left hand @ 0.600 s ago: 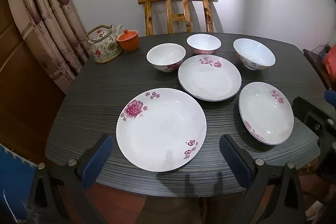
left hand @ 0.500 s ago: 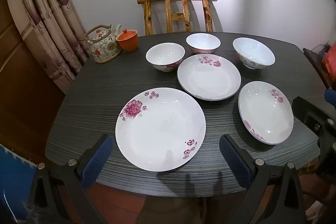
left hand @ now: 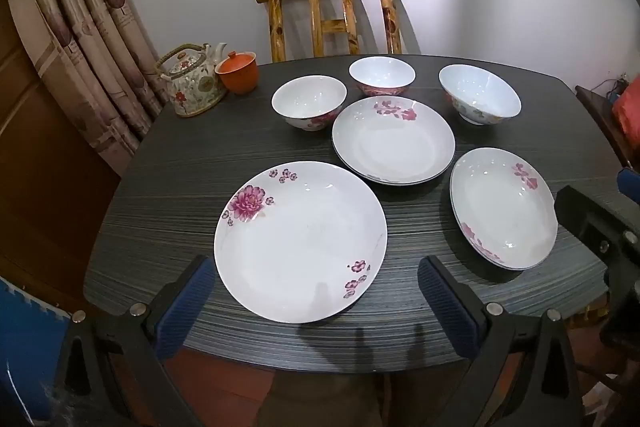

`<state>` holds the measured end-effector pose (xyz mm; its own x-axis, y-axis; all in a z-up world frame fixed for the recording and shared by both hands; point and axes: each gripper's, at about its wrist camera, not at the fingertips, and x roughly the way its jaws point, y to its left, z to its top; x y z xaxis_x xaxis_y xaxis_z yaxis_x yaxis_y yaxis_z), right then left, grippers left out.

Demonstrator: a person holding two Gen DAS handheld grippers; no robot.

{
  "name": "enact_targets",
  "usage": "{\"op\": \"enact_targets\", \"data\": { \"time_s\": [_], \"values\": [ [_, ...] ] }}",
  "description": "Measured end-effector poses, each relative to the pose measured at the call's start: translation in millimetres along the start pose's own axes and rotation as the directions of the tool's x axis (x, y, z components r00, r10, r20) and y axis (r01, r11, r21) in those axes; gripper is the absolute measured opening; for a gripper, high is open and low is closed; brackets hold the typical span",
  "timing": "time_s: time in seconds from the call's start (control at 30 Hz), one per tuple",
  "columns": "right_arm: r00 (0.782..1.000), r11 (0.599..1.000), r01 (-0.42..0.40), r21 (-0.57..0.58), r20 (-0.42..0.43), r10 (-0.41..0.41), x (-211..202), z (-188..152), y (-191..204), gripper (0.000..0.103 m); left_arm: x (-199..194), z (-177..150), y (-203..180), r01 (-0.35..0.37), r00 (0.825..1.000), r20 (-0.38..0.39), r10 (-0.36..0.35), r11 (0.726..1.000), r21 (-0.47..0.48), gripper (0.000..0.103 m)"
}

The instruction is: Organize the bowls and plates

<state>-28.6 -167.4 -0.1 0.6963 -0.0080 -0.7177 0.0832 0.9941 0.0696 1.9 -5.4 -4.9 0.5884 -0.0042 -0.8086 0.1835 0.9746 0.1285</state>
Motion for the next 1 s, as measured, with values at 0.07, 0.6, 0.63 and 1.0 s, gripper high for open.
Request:
{"op": "enact_targets", "data": {
  "time_s": [0.07,0.6,0.63,1.0],
  "values": [
    [1.000,1.000,0.001,0.002,-0.002,-0.001,0.7,0.2,-0.9,0.103,-0.8,-0.7,-0.1,0.010,1.000,0.001,-0.010,1.000,0.001,0.103],
    [1.000,1.000,0.015,0.000,-0.013,-0.015,-1.0,-6.0,2.7,0.103,1.2,-0.8,-2.6,0.032,0.999,-0.025,-0.032,0.999,0.007,0.103],
    [1.000,1.000,0.012,0.001,-0.016,-0.012,0.6,-5.3,2.1,0.103,1.6,-0.9,-2.7,0.033,0.999,-0.026,-0.033,0.999,0.008,0.103],
    [1.000,1.000,0.011,0.002,-0.022,-0.011,0.2,-4.8,3.0,0.103,3.7,-2.4,-2.6,0.033,0.999,-0.035,-0.033,0.999,0.000,0.103]
  ]
}}
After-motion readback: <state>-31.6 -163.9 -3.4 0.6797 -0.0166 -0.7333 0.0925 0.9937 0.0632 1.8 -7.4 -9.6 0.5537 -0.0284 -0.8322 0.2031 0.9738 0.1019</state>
